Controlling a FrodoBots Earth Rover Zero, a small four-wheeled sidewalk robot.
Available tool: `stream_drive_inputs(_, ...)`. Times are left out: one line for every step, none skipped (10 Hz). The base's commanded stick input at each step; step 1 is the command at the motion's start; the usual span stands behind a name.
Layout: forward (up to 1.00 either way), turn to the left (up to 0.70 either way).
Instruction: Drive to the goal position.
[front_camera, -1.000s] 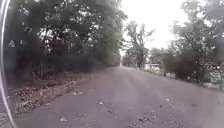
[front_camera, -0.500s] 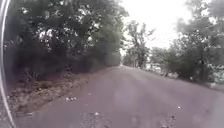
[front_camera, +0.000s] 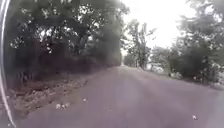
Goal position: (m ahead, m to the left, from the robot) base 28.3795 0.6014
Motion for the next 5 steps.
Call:
stream_drive_inputs(0.7, 0.0)
stream_drive_inputs(0.7, 0.0)
stream_drive_inputs(0.7, 0.0)
stream_drive_inputs(0.7, 0.0)
stream_drive_inputs(0.7, 0.0)
